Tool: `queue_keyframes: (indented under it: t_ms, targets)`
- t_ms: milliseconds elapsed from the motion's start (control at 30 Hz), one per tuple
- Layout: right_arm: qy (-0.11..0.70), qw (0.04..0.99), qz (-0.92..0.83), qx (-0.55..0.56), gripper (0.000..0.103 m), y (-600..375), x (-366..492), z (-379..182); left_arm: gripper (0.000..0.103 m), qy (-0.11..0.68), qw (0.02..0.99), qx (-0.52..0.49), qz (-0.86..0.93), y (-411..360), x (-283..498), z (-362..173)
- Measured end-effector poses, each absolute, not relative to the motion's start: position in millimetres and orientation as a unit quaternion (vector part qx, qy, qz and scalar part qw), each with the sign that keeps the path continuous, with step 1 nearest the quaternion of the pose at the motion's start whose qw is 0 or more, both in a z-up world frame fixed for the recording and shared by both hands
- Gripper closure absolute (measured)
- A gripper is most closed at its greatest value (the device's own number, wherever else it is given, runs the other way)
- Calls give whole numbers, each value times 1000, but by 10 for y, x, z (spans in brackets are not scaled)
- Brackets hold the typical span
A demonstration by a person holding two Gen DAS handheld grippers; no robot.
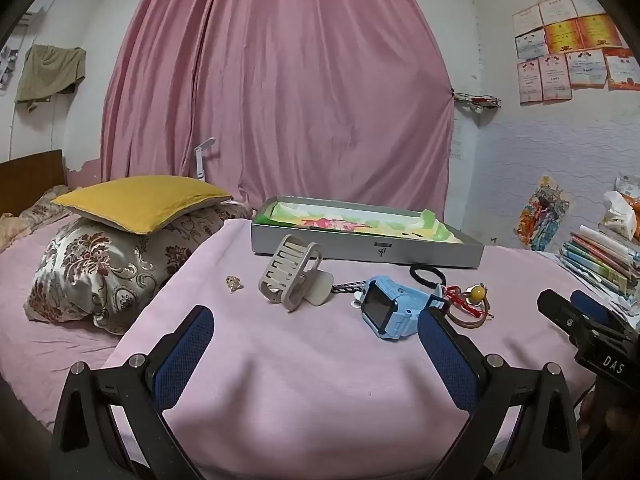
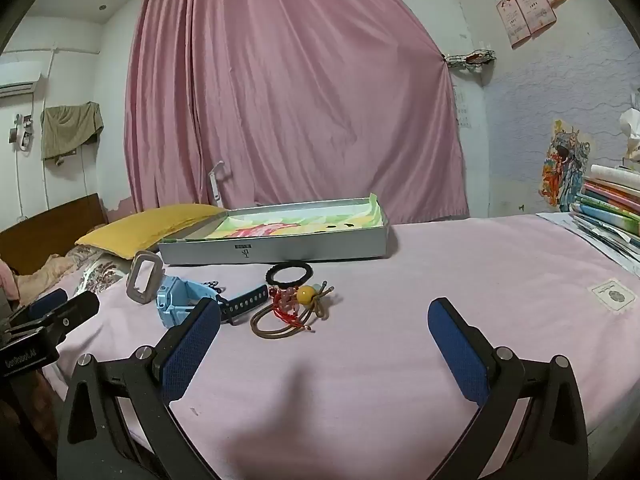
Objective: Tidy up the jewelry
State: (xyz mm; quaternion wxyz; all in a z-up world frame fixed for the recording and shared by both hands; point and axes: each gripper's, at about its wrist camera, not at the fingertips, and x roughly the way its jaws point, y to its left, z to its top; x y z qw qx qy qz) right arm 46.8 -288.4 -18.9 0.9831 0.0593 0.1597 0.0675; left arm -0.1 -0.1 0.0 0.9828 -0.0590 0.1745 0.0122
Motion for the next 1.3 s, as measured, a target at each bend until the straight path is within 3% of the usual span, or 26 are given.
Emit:
queue_keyframes:
  t_ms: [1300]
  targets:
    - [162, 982, 80, 58, 1, -2841, 490, -189, 1, 173, 983, -59, 13, -53, -27, 31]
